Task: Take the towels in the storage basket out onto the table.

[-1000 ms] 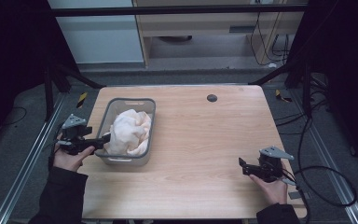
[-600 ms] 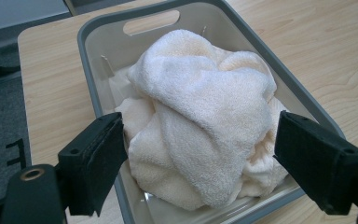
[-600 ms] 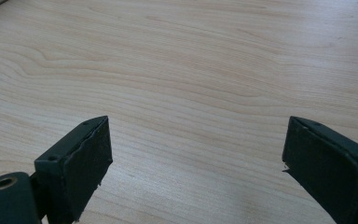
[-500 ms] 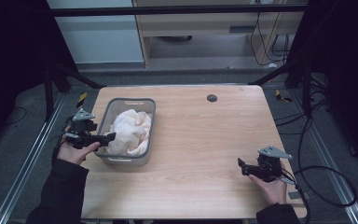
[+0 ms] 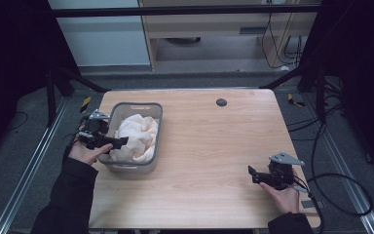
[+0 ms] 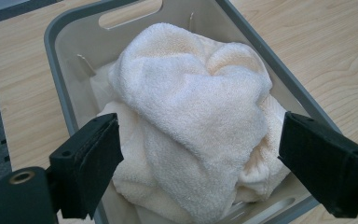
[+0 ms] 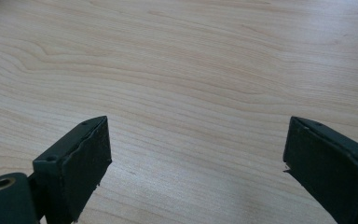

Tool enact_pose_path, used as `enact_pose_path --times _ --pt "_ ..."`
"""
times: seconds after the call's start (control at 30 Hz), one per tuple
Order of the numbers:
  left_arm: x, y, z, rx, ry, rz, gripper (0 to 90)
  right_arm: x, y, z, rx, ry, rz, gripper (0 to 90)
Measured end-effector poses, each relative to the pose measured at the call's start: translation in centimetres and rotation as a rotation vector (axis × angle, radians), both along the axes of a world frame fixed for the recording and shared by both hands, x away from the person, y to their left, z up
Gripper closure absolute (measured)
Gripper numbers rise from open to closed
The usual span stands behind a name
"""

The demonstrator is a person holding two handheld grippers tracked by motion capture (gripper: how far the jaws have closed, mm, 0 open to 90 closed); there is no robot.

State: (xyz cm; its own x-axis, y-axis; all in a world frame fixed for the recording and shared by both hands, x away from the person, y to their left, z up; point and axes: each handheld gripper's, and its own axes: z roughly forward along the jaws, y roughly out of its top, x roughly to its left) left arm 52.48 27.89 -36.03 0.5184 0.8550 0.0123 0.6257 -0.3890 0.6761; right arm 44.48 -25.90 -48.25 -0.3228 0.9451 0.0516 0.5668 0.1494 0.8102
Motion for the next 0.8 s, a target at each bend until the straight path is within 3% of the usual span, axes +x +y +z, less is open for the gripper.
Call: enact_pose_path --times 0.57,0.8 --pt "1.7 -1.5 -0.7 0.052 0.083 -0.018 10.2 0.0 0.1 -0.1 0.006 0.009 0.011 7.5" --pt "2.2 -2.7 -0.4 0.081 0.092 -0.034 9.3 0.1 0.2 -0.2 0.003 0.012 0.012 7.1"
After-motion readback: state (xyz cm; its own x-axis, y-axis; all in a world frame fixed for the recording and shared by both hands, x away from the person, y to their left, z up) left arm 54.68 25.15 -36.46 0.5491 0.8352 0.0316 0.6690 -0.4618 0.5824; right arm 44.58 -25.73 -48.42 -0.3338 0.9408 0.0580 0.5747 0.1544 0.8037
